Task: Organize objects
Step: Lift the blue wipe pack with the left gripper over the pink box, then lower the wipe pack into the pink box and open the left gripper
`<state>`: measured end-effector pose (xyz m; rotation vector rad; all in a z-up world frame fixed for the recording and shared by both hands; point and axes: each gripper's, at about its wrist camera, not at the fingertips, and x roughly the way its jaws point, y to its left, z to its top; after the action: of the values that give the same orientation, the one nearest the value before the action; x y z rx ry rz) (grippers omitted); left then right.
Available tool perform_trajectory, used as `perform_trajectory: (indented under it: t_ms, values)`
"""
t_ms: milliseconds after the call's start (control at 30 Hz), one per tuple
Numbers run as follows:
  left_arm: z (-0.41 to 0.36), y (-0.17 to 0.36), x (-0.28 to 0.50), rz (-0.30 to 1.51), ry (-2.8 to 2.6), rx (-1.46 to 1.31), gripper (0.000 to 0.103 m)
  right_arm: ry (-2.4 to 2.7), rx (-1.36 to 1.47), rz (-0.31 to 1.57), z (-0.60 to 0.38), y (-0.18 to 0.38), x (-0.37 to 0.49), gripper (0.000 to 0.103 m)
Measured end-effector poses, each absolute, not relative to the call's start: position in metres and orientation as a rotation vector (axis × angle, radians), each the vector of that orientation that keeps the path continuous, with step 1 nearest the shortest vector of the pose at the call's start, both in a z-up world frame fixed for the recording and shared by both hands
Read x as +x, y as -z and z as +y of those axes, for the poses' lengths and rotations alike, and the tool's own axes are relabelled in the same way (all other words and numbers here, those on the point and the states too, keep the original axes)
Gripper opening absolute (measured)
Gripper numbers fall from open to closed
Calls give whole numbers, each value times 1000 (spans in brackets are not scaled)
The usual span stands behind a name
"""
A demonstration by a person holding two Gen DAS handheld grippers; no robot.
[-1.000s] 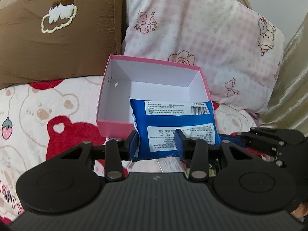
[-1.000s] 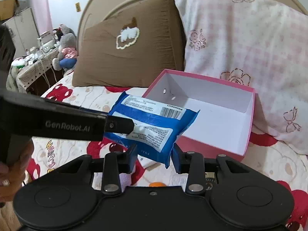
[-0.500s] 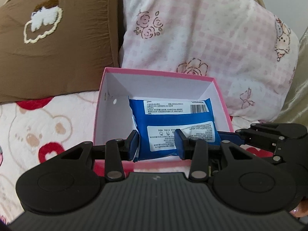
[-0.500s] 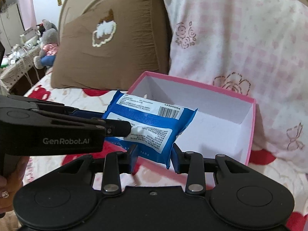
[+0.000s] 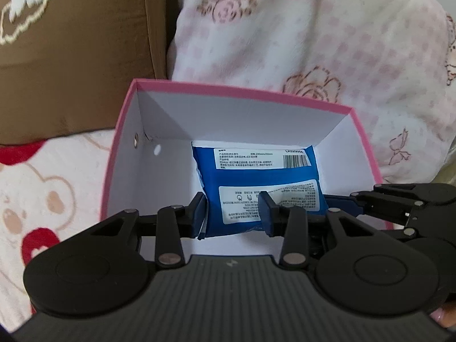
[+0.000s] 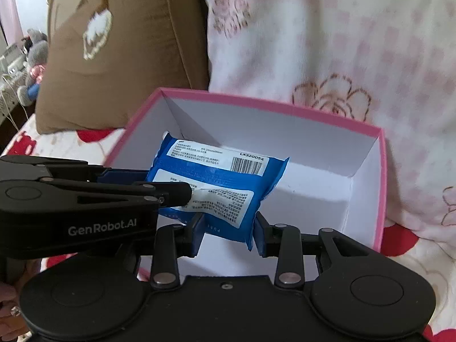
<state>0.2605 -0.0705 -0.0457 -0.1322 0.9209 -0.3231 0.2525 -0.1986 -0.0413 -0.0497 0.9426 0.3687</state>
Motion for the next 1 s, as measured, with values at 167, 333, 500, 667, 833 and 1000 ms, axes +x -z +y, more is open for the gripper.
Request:
perform_trajectory:
  t_ms: [167,333,500,667,833,1000]
  values:
    - [-69,66,269,947,328,-154,38,-369,-55,982,-198,60,265,40]
    - [-75,81,279,972,330,-149,36,-355,-52,1012,-198,75,275,40]
    - [-82,93,297,1054,315,-137,35,-322,-20,1065,-203,88,286,40]
    - [-84,103,307,1083,317,-176,35,-314,-23,1093,-206,99,300,38]
    - [-96,106,308,1079,286,-136,34,-263,-11,1121,-217,109,306,30]
    - [-98,105,307,1077,274,-136,33,-268,3,1131,-219,110,308,27]
